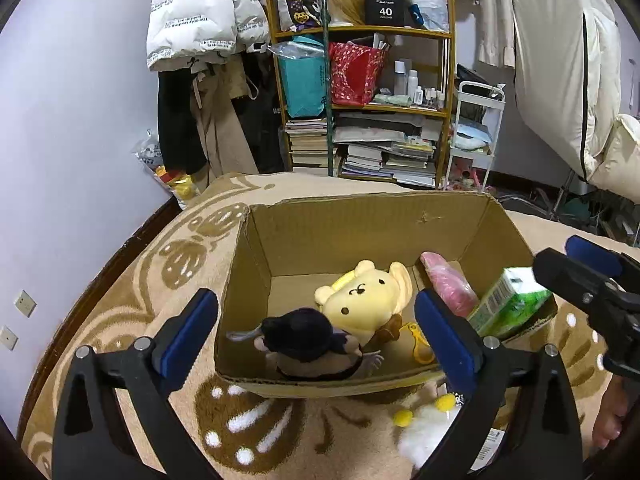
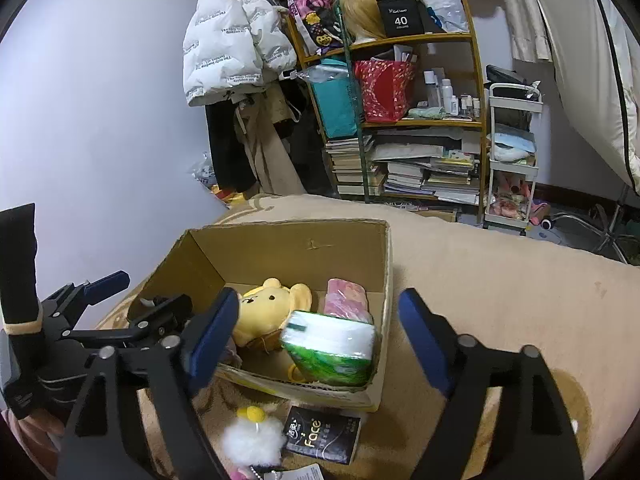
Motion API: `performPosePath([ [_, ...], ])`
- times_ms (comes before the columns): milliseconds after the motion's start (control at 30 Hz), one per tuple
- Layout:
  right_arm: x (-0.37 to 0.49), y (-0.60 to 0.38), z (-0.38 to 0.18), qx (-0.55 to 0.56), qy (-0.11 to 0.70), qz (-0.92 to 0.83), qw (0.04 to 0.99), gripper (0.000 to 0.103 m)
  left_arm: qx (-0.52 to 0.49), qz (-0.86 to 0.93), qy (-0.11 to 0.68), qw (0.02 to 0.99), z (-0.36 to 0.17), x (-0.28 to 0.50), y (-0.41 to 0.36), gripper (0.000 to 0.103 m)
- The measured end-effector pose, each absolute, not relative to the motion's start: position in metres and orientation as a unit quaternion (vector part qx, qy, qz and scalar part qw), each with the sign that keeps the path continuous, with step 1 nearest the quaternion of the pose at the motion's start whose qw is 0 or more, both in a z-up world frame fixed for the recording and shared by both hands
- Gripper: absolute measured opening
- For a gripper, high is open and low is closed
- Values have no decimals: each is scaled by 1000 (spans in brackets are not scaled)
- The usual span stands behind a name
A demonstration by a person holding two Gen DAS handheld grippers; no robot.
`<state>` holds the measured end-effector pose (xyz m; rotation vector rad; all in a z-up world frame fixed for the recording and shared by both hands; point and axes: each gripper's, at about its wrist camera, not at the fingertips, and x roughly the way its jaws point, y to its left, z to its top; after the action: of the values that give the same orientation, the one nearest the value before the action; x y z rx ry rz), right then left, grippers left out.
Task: Organize soft objects
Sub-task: 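Open the left gripper to drop the doll into the box while the right lowers the tissue pack, then move both tools down toward the pink plush and swirl cushion on the rug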
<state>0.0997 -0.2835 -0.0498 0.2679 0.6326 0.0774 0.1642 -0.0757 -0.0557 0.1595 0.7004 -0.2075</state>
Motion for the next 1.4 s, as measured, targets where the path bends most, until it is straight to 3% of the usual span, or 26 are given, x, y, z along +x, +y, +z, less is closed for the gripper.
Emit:
performPosePath([
  [333,79,-286,-39,138,316,35,938,95,36,-73,362,929,-38,143,-46,98],
  [800,27,-283,-23,126,366,37,921,96,71,-72,398,912,-17,79,-46,98],
  [1233,-2,-274,-42,124,432,40,892,95,129,-110,455,874,-42,49,-78,98],
  [1400,-1,-273,-63,133,473,41,870,89,144,-124,485,854,-62,46,-87,98],
])
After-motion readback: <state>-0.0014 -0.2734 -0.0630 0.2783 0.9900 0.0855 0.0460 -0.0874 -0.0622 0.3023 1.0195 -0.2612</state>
